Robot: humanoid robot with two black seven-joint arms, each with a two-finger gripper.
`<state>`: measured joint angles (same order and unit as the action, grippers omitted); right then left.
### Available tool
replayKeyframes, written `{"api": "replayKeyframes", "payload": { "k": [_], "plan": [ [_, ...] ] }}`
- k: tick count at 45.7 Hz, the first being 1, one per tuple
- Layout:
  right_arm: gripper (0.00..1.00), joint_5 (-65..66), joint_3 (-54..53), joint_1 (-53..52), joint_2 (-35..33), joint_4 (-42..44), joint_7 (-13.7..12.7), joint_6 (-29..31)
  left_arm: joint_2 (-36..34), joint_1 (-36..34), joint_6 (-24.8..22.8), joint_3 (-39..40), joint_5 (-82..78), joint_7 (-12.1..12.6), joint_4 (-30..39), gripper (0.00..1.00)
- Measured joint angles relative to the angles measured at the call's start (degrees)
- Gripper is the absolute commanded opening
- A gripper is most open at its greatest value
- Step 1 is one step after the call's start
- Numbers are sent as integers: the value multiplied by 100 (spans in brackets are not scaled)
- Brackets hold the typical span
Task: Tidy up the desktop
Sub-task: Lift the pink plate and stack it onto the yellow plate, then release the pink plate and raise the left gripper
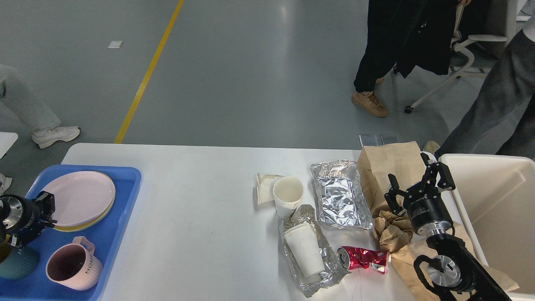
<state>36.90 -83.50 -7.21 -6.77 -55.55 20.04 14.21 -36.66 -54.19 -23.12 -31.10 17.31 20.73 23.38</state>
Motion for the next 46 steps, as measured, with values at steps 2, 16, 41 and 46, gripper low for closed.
{"api": "replayKeyframes", "payload": {
  "k": [2, 16, 41, 46],
  "plan": [
    [100, 0, 0, 0, 0, 0, 0, 0, 0, -1, 3, -1, 0, 5, 0, 71],
    [100, 0, 0, 0, 0, 0, 0, 0, -26, -94, 154, 1, 0, 18, 0, 89],
    [100, -1, 0, 0, -1, -2, 0, 3, -402, 378, -55, 5901, -54, -42, 24, 96],
    [100, 0, 0, 0, -1, 0, 0, 3, -11, 824, -126, 7793, -50, -164, 33, 96]
  ]
}}
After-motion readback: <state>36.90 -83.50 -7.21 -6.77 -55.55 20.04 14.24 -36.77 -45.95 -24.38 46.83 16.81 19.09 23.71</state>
